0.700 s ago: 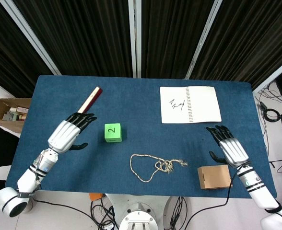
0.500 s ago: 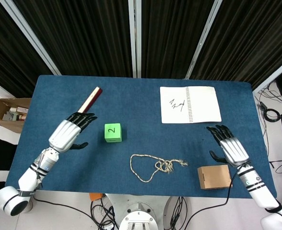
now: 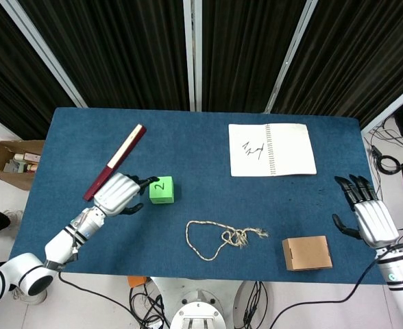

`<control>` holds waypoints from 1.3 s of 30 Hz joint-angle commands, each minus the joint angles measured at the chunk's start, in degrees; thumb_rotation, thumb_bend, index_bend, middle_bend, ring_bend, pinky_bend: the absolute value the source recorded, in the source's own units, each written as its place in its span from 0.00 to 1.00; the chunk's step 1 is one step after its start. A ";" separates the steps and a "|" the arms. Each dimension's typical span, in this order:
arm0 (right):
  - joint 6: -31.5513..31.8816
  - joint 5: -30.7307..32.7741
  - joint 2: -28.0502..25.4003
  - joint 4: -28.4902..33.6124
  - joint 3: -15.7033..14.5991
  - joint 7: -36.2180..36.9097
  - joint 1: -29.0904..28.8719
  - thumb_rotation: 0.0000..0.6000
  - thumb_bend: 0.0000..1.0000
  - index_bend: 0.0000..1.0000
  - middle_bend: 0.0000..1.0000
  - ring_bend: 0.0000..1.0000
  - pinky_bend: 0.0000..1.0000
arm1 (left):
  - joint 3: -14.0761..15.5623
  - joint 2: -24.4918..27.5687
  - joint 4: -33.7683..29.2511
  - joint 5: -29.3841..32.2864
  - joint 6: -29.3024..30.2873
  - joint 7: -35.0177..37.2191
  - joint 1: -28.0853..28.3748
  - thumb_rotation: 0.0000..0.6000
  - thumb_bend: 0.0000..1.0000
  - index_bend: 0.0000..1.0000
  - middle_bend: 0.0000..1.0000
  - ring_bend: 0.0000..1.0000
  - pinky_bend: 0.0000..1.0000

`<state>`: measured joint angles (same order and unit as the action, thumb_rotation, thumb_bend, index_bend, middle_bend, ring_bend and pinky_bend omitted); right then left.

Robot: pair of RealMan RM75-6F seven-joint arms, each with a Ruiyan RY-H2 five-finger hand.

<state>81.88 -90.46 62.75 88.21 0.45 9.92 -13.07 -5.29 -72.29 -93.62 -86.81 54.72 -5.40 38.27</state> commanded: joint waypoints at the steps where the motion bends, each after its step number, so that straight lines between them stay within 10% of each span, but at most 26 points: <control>1: 0.97 0.03 -0.49 0.27 -0.24 0.38 1.05 1.00 0.34 0.05 0.14 0.00 0.00 | -1.59 1.23 -3.36 6.73 -8.70 -1.15 4.65 1.00 0.55 0.20 0.80 0.86 0.97; 13: 0.29 -0.74 0.45 -1.53 0.00 2.11 1.10 1.00 0.34 0.05 0.14 0.00 0.00 | -2.70 4.50 -5.76 29.34 -24.67 -12.71 18.74 1.00 0.85 0.15 0.97 1.00 1.00; 26: 0.28 -0.80 1.02 -2.52 0.21 3.08 1.62 1.00 0.34 0.05 0.15 0.00 0.00 | 10.62 1.02 -3.22 59.64 -25.46 -25.04 41.09 1.00 0.86 0.13 1.00 1.00 1.00; 39: 0.14 -1.02 1.36 -3.73 0.19 4.49 1.94 1.00 0.33 0.05 0.15 0.00 0.00 | 20.03 -2.69 -0.57 75.67 -23.23 -27.33 51.60 0.96 0.86 0.13 1.00 1.00 1.00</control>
<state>82.03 -91.49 64.09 84.49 0.64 14.41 -11.14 13.90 -74.73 -94.38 -12.29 31.27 -32.46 88.84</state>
